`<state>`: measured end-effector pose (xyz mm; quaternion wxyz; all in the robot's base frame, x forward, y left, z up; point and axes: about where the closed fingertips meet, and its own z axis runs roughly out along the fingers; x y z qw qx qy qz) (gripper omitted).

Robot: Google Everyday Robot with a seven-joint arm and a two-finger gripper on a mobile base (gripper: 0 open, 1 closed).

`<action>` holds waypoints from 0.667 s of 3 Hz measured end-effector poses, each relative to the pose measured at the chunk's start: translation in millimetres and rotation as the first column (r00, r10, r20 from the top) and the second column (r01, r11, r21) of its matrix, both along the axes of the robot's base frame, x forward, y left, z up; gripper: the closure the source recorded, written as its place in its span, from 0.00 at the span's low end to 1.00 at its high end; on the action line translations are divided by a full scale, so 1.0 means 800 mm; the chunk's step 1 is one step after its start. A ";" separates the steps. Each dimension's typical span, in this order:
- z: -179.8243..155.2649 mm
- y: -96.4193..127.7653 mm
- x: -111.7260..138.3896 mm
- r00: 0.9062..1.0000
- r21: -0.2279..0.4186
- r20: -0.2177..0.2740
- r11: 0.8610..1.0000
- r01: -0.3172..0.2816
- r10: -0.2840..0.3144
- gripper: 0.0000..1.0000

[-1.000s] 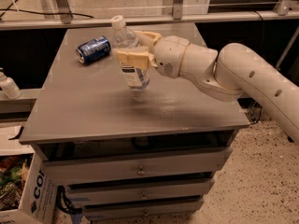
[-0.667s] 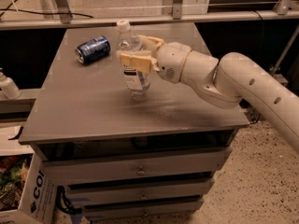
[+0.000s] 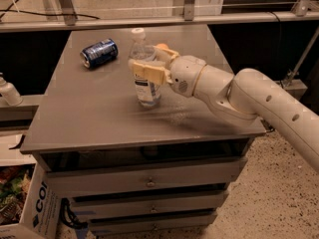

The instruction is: Place blue plastic bottle upright

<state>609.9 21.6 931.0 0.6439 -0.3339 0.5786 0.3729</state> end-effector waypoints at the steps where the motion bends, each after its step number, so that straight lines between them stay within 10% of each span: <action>1: 0.002 0.000 0.000 1.000 0.000 -0.002 1.000 0.001 -0.001 0.82; 2: 0.004 0.000 0.000 1.000 0.000 -0.002 1.000 0.001 -0.001 0.59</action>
Offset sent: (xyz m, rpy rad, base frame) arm -0.0041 -0.0264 -0.0270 -0.0055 0.0525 -0.0558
